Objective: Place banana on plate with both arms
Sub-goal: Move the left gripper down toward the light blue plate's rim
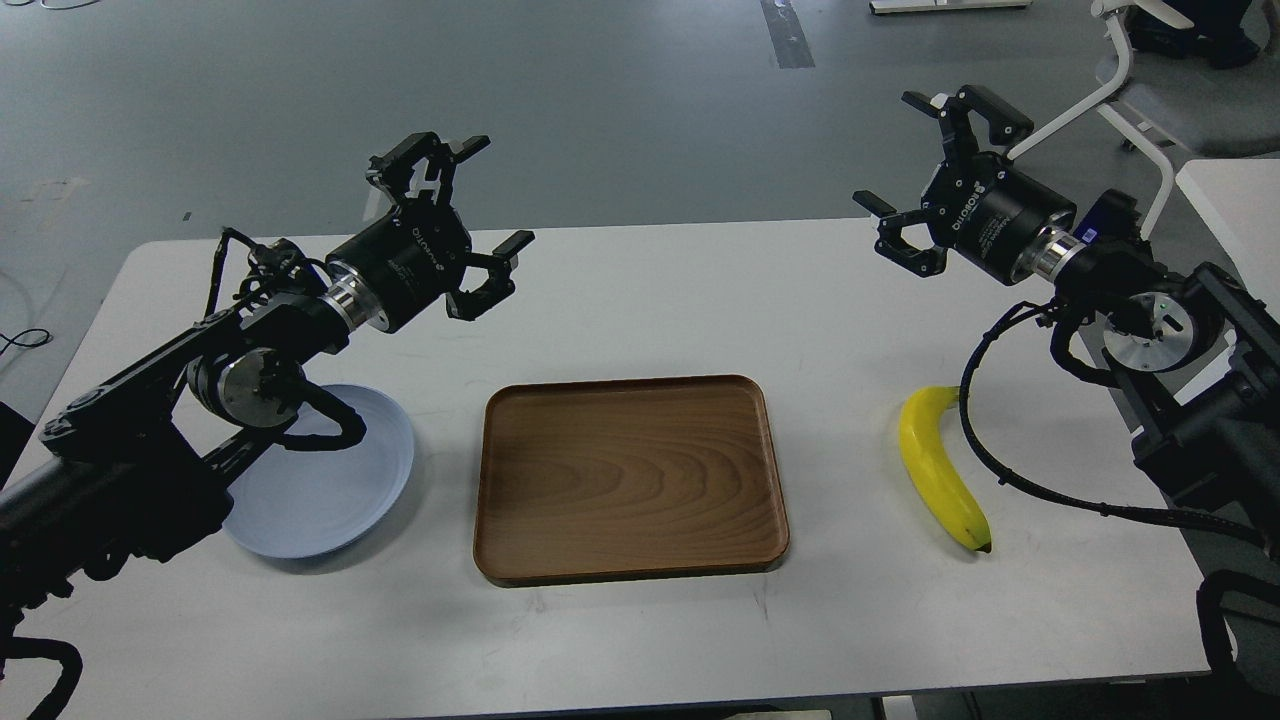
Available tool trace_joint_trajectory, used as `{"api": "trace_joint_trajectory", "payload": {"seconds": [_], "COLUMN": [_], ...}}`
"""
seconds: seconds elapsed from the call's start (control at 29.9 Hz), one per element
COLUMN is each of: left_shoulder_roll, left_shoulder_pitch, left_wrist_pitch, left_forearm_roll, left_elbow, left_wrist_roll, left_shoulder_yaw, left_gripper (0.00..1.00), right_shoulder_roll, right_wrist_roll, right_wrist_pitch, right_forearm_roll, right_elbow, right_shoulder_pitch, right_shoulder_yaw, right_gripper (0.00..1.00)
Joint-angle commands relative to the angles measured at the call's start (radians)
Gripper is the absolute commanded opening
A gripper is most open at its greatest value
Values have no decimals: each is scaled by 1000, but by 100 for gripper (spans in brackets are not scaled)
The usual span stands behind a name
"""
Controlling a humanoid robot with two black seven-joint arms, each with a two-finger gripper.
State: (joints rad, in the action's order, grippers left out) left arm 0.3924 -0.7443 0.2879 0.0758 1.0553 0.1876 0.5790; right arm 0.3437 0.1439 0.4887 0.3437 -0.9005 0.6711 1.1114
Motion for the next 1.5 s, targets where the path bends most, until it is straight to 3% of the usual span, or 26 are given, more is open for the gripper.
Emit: {"api": "trace_joint_trajectory", "payload": {"seconds": [0.0, 0.17, 0.9, 1.17, 1.47], "left_shoulder_roll": [-20, -18, 42, 63, 63], "left_shoulder_pitch": [2, 3, 5, 10, 49], "left_wrist_pitch": [-9, -42, -47, -45, -36], "left_forearm_roll": [19, 13, -2, -17, -24], "left_elbow": [-11, -17, -43, -40, -34], "left_wrist_roll": [72, 88, 76, 15, 24], "left_shoulder_yaw": [2, 38, 56, 61, 123], "left_gripper": [98, 98, 98, 98, 98], "right_shoulder_roll": [-44, -72, -48, -49, -55], "right_wrist_roll": [2, 2, 14, 43, 56], "right_wrist_pitch": [0, 0, 0, 0, 0], "right_forearm_roll": [5, 5, 1, 0, 0], "right_elbow": [8, 18, 6, 6, 6], "right_shoulder_pitch": [1, 1, 5, 19, 19], "right_shoulder_yaw": [-1, -1, 1, -2, -1], "right_gripper": [100, 100, 100, 100, 100]}}
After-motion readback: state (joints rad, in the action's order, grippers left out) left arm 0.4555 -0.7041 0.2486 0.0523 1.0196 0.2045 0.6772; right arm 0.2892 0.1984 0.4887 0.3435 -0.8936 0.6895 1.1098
